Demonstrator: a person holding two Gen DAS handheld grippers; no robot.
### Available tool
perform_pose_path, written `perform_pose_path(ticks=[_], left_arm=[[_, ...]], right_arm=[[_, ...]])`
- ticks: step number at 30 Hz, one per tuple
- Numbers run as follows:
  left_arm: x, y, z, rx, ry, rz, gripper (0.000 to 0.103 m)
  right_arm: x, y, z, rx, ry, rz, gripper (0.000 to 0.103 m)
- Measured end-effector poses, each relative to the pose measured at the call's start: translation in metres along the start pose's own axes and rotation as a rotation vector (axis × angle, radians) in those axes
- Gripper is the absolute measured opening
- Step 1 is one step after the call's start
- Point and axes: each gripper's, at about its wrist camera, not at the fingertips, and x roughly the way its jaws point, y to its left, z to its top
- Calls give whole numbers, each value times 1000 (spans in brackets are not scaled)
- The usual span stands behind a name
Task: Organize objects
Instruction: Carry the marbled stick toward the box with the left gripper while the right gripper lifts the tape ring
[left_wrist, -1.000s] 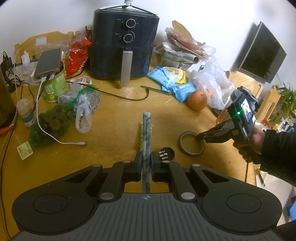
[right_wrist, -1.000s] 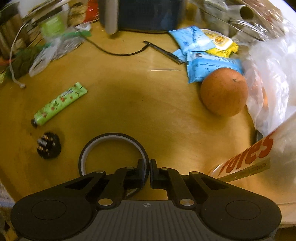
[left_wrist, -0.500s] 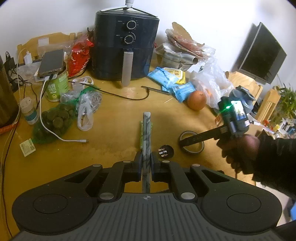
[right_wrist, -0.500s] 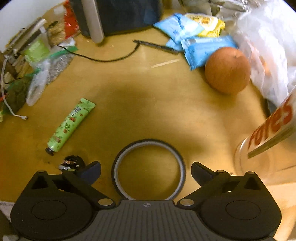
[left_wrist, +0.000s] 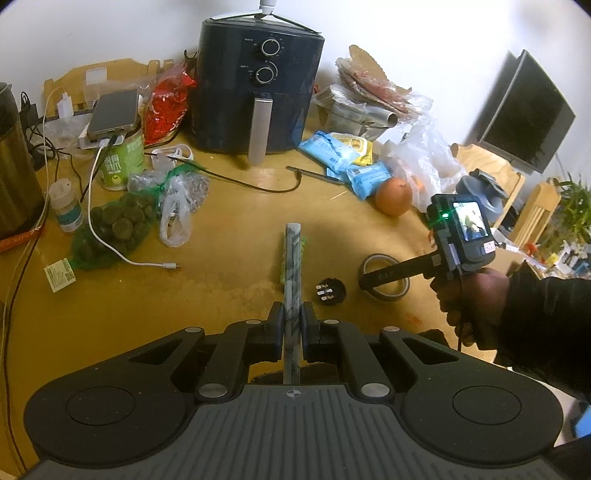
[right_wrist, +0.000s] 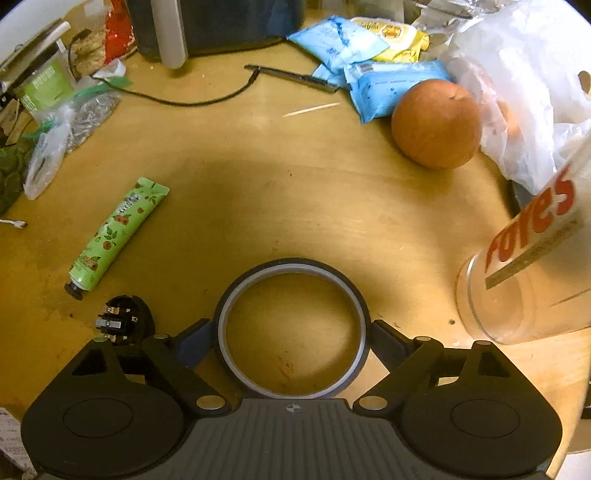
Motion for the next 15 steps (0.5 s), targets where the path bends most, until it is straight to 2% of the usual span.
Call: perform_pose_path(ticks=[15], left_arm=[[-1, -7, -5, -19, 18, -21, 10]], right_arm=[[-84, -12, -13, 0, -150, 164, 91]])
